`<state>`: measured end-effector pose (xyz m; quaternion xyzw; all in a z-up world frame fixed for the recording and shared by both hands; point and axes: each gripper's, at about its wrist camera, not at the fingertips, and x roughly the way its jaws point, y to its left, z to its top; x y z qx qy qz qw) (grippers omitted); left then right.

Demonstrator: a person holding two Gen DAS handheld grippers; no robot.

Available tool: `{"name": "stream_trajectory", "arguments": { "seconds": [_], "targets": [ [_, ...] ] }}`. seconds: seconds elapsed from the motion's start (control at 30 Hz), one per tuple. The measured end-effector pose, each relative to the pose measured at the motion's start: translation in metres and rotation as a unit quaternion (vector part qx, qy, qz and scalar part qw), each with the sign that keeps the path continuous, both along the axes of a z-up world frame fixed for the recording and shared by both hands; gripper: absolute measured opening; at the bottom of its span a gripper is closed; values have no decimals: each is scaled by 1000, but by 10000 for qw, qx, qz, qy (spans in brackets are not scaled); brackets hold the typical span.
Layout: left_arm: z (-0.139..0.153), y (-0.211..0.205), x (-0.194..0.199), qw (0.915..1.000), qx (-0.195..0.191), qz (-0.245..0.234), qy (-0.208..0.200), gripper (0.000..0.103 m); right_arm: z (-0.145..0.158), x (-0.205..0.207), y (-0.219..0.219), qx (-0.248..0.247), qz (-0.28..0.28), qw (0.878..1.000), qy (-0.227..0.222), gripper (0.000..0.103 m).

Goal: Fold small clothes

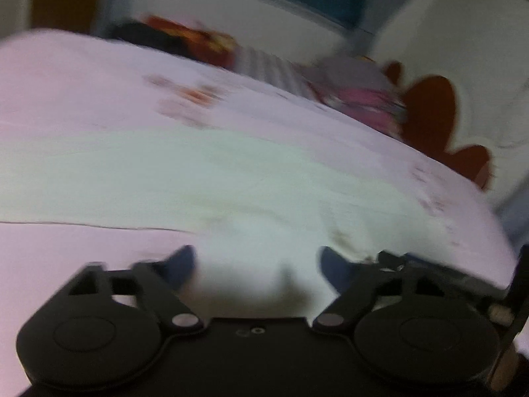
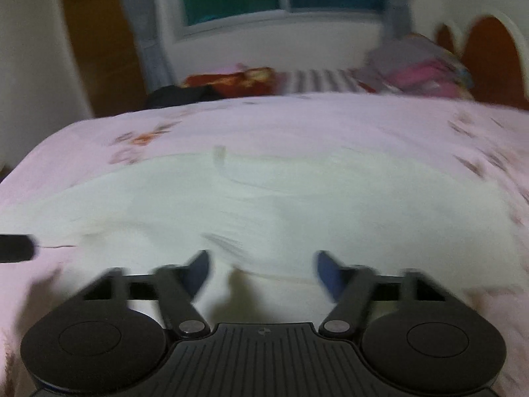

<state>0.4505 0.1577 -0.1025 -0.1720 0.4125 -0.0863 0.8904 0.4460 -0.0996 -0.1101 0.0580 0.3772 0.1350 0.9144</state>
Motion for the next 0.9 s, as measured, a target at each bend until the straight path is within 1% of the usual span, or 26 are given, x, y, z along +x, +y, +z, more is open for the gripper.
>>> {"name": "stream_trajectory", "arguments": {
  "seconds": [0.03, 0.07, 0.1, 0.17, 0.2, 0.23, 0.27, 0.3, 0.33, 0.4, 0.47, 0.5, 0.6, 0.67, 0.73, 0.9],
  "targets": [
    [-5, -15, 12, 9996, -192, -189, 43, 64, 0, -3, -13, 15, -190, 9998, 95, 47],
    [-10, -28, 22, 9989, -311, -333, 85, 59, 2, -7, -28, 88, -376, 9991, 192, 42],
    [-16, -41, 34, 9981, -398, -433, 166, 58, 1, -10, -44, 197, -536, 9980, 275, 40],
    [-25, -63, 51, 9962, -632, -532, 277, 57, 1, -13, -69, 314, -784, 9956, 394, 40],
    [-31, -74, 61, 9961, -601, -539, 367, 55, 2, -17, -80, 326, -853, 9950, 403, 40],
    [-36, -82, 67, 9958, -565, -551, 462, 49, 2, -18, -89, 326, -931, 9943, 397, 40],
    [-41, -88, 74, 9950, -638, -545, 551, 42, 2, -19, -97, 347, -1011, 9934, 403, 40],
    [-45, -92, 76, 9941, -752, -524, 579, 39, 2, -18, -103, 376, -1084, 9925, 412, 40],
    [-48, -96, 80, 9929, -879, -544, 581, 32, 2, -19, -109, 411, -1161, 9915, 416, 40],
    [-56, -100, 90, 9916, -969, -574, 631, 25, 0, -19, -121, 485, -1283, 9895, 463, 40],
    [-61, -104, 94, 9914, -1004, -583, 611, 3, -4, -18, -132, 577, -1368, 9873, 565, 40],
    [-59, -102, 93, 9918, -1010, -573, 542, 3, -6, -16, -135, 616, -1400, 9864, 607, 40],
    [-40, -89, 84, 9939, -981, -495, 34, 3, -7, -21, -147, 699, -1408, 9854, 659, 40],
    [-29, -73, 80, 9956, -852, -348, -147, 3, -6, -22, -147, 670, -1368, 9862, 647, 40],
    [-24, -54, 74, 9966, -764, -224, -197, 3, -6, -23, -146, 644, -1359, 9866, 630, 40],
    [-25, -20, 62, 9986, -486, -15, -203, 3, -8, -18, -143, 511, -1360, 9876, 588, 40]
  ]
}}
